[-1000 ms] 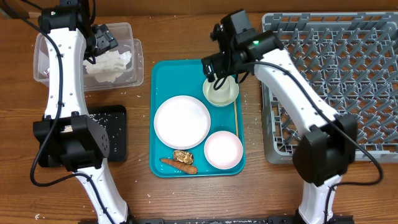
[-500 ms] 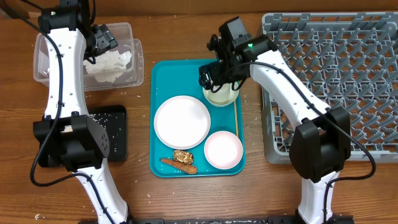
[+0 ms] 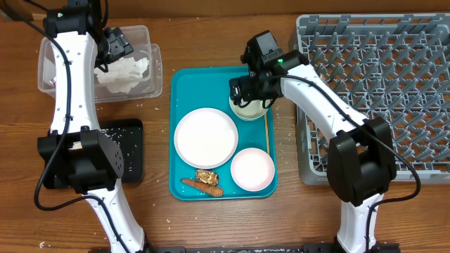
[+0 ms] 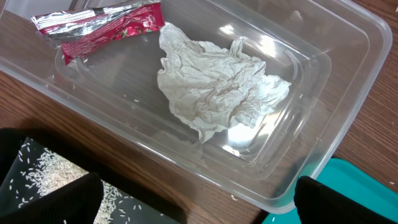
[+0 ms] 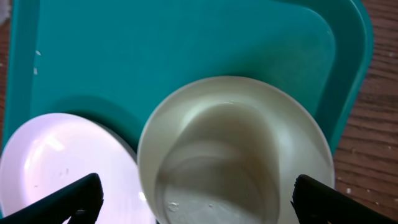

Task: Sort waste into correct bins and load items into the dishwasher
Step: 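Grasp the white cup with the right gripper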

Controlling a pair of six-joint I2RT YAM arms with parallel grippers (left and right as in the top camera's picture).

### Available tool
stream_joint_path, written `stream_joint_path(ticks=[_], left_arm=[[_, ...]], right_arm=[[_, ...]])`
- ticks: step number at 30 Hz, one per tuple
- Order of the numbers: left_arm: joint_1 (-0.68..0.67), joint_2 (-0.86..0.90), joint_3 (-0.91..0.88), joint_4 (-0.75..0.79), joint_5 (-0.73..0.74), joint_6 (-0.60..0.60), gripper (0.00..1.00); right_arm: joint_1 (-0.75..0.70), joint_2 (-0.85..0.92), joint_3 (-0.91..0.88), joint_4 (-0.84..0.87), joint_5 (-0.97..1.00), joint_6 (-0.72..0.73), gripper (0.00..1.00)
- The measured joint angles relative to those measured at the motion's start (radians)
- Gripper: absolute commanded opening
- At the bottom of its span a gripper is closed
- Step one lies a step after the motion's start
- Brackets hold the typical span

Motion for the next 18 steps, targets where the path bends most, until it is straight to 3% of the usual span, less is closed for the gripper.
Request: stream_joint_path(ticks=[14, 18], left_arm=[[-0.001, 0.0, 0.0, 0.0, 0.0, 0.0, 1.0], [-0.002, 0.0, 0.0, 0.0, 0.0, 0.0, 1.0]], right_arm=[[0.0, 0.002, -0.045, 0.039, 0.063, 0.077, 0.93], [0.002, 0.005, -0.048, 0.053, 0.066, 0.089, 0.83]])
